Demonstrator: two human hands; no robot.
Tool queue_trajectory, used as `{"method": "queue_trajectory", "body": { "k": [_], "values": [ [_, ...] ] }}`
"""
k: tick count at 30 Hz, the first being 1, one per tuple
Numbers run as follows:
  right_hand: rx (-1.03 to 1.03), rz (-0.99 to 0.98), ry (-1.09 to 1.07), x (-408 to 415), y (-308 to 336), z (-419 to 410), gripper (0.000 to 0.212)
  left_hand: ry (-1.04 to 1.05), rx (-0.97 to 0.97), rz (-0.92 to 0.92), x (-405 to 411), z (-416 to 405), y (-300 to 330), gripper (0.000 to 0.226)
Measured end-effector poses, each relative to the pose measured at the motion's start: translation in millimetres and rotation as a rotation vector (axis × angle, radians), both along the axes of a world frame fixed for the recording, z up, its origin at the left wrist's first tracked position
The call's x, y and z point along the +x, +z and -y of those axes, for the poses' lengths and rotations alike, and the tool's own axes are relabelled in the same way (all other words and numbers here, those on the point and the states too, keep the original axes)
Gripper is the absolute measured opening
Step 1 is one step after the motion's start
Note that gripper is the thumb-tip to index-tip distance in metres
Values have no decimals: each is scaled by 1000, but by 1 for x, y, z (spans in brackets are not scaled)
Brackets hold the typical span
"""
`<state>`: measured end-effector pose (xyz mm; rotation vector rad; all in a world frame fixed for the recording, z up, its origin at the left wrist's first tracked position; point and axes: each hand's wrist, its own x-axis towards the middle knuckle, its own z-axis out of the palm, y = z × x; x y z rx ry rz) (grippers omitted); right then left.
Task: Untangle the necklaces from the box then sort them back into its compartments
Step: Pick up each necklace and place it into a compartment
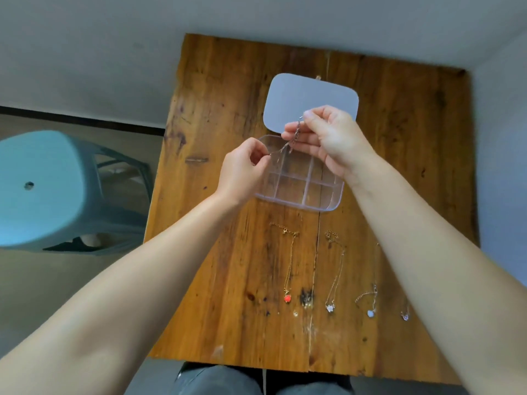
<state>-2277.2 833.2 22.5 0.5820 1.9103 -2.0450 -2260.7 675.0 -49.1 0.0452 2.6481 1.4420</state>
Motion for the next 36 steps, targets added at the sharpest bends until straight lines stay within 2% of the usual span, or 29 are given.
{"method": "queue_trajectory", "body": {
  "k": [5,9,14,16,21,24,29,36],
  "values": [
    [-29,54,-73,-20,-13,12,10,-22,-143,-19,-24,-5,-14,2],
    [-34,58,-98,-25,-20,23,12,-55,-271,-137,-29,-6,-19,9],
    [45,22,-85,-27,-29,28,13,-103,-517,-194,-30,-5,-23,14],
    [122,36,-35,-25,-35,29,14,-131,-557,-183,-29,-2,-24,16],
    [190,61,41,-19,-40,30,9,-177,-516,-180,-18,5,-26,19],
    [100,-17,15,-22,-27,29,10,-227,-516,-103,-19,2,-28,28],
    [-28,-156,-60,-34,2,26,13,-226,-416,-62,-30,-4,-26,23],
    [55,-167,-85,-34,-3,22,11,-202,-364,-1,-40,-1,-31,25]
  ]
}}
